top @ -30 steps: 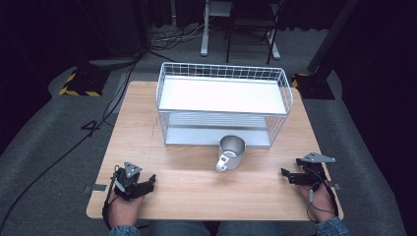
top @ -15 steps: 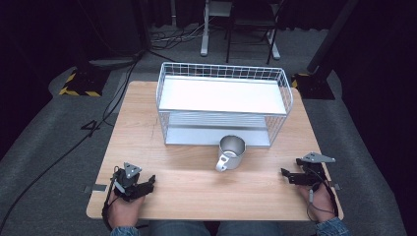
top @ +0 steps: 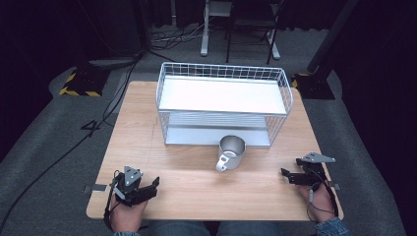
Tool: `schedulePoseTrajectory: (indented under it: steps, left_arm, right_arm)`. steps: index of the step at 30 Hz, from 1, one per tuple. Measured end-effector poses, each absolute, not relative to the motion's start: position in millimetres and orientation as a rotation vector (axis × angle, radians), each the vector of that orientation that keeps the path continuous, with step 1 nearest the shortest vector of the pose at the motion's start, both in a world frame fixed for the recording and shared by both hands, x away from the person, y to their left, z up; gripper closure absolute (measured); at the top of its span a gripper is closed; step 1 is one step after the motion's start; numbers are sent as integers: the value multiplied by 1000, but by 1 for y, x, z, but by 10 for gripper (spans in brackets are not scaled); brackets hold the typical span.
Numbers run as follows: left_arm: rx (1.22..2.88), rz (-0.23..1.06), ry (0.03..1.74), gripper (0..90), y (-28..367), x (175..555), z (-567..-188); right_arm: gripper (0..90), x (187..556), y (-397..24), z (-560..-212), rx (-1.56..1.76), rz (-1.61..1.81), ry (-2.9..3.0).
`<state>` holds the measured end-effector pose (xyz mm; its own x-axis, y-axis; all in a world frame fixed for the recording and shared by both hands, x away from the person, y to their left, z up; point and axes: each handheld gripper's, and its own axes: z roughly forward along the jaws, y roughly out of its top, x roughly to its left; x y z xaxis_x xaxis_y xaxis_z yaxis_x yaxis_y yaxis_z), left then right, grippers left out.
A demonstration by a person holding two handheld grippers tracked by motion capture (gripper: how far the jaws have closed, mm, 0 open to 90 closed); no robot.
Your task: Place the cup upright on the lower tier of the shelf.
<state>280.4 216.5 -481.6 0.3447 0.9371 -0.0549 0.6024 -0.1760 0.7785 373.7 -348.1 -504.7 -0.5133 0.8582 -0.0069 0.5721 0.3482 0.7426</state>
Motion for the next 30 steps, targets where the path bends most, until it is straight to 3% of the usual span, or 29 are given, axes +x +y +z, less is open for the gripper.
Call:
schedulePoseTrajectory:
  steps: [8,30]
  left_arm:
    - [1852,560,1298,236,205,268,-465]
    - [1904,560,1127,238,129,266,-437]
  right_arm:
    - [188,374,-348,-505,1254,982,2220]
    - [189,374,-348,-505,1255,983,2220]
